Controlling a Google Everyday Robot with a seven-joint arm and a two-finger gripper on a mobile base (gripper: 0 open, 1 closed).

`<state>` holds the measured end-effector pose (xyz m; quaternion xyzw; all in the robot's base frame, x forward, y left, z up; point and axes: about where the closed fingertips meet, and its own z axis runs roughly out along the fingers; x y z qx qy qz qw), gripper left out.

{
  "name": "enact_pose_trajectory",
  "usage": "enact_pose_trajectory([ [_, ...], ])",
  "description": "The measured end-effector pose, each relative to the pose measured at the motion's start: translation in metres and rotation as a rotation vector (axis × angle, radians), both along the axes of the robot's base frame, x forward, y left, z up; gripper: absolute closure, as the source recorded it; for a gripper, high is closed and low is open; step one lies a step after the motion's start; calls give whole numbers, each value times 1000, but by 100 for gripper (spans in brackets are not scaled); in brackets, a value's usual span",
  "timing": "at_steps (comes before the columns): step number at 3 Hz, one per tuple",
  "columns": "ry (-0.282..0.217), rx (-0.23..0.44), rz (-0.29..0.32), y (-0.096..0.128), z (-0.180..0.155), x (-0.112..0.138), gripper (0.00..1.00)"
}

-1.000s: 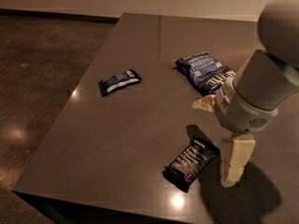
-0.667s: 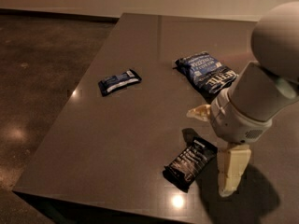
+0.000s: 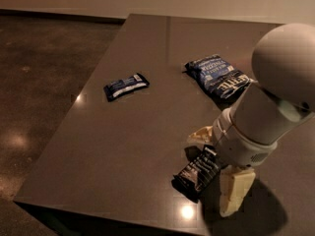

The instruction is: Move rxbar chocolate near blue chip bag

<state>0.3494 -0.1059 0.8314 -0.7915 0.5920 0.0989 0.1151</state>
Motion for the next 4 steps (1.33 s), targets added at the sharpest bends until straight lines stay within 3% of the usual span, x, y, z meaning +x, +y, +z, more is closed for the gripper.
enact_pose_trajectory([
  [1, 8, -15, 19, 3, -4, -4, 27],
  [2, 13, -34, 28, 5, -2, -5, 50],
  [3, 15, -58, 25, 1, 4, -4, 80],
  [4, 21, -71, 7, -5, 6, -2, 100],
])
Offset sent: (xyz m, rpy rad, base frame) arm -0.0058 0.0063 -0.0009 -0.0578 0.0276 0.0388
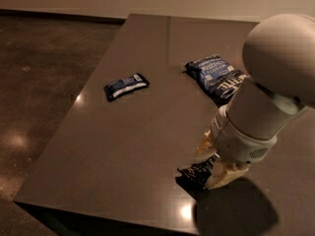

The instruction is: Move rxbar chocolate near blue chip bag

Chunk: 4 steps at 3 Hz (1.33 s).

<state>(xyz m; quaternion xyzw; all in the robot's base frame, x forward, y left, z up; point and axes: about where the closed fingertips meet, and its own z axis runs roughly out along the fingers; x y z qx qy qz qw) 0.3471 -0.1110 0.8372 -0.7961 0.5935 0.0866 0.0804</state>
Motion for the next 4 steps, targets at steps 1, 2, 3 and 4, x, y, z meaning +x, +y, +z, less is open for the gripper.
enact_pose_trajectory([
  [1, -14, 1, -49, -9, 8, 15, 100],
  [2, -63, 9, -97, -12, 21, 39, 100],
  [3, -123, 17, -159, -21, 36, 75, 100],
  [4, -176, 21, -220, -32, 47, 113, 100],
])
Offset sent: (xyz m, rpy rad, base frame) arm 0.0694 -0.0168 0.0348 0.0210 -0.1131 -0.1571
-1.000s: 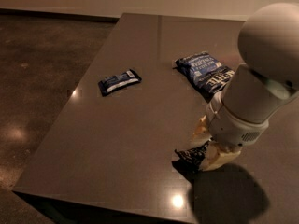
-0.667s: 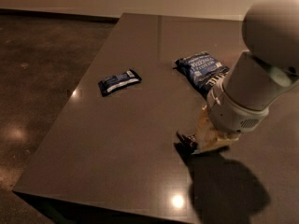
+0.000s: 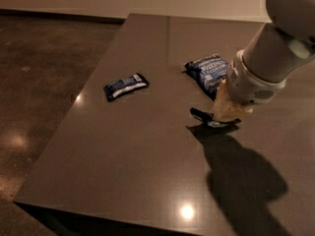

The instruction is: Move rxbar chocolate near blue chip bag

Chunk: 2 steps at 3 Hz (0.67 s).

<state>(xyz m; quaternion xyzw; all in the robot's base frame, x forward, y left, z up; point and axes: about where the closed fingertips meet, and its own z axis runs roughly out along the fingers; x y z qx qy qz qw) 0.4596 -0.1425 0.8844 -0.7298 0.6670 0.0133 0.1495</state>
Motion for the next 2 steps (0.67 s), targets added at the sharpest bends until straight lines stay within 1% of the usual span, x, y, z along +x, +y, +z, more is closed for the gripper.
enact_pose_trajectory([
  [1, -50, -6, -56, -11, 7, 32, 100],
  [2, -91, -22, -113, -25, 11, 58, 100],
])
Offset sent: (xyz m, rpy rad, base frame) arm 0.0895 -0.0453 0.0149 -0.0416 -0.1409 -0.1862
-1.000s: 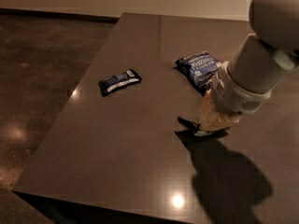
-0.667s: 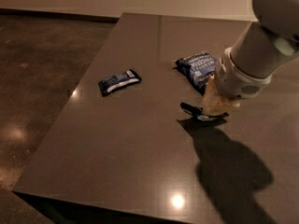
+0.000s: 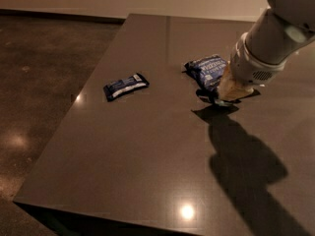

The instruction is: Move rxbar chocolate near blue chip bag

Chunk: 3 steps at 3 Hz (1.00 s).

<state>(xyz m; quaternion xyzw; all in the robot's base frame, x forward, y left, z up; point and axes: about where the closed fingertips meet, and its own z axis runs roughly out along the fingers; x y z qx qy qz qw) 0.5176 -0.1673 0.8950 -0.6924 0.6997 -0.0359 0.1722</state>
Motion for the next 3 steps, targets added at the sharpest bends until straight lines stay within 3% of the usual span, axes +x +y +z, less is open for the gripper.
enact_pose_trajectory([
  [1, -26, -24, -35, -15, -5, 10, 69],
  [3, -29, -31, -37, -17, -10, 8, 22],
])
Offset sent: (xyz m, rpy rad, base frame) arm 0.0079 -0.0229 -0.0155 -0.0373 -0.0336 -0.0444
